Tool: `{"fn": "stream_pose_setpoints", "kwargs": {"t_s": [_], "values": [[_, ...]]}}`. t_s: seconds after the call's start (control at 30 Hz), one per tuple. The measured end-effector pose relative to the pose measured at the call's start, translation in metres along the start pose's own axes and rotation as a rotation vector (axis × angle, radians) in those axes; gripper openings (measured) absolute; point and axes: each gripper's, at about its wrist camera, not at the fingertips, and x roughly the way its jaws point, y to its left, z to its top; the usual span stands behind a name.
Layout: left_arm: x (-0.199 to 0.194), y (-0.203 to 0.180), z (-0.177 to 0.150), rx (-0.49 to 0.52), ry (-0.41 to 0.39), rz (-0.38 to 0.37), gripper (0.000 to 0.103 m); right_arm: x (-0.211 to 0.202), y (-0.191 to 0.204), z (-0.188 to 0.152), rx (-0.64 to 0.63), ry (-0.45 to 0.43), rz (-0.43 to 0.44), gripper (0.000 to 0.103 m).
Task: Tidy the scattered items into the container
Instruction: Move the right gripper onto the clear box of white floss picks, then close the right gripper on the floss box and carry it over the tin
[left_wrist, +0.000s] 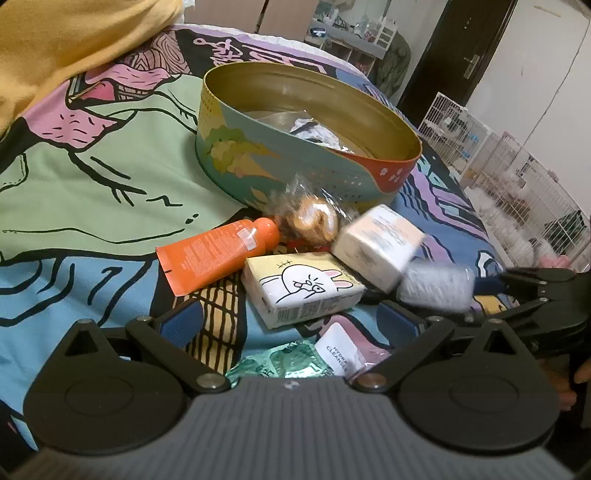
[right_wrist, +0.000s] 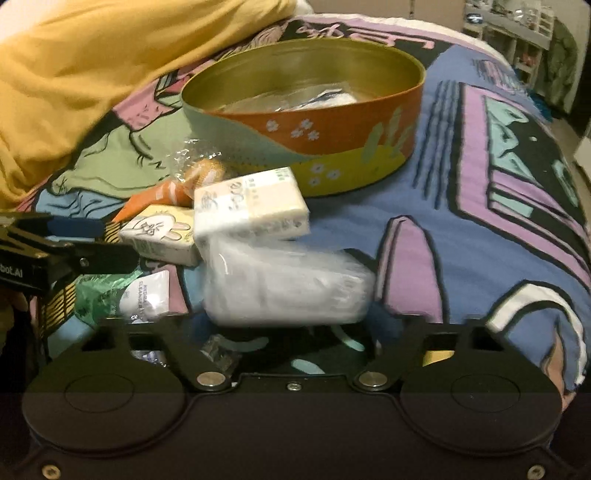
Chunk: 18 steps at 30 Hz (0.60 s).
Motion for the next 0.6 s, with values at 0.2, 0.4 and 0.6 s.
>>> {"fn": "stream_pose_setpoints", "kwargs": {"t_s": [0.2,0.4,0.6], "values": [[0.000,-0.001,0.000,0.004,0.003,0.000,0.103,0.000,-0.018,-0.001,0.099,0.032,0.026,0.028],[-0.003,0.003,0.001,-0.025,-0.009,-0.005,0.103,-0.015,0.000,-0.006,0.005,-0.081,0.000,0.098],[0.001,0.003,0.001,-0.025,0.005,-0.004,0.103,-0.012,-0.002,0.002,0.087,-0.059,0.077,0.103]]}}
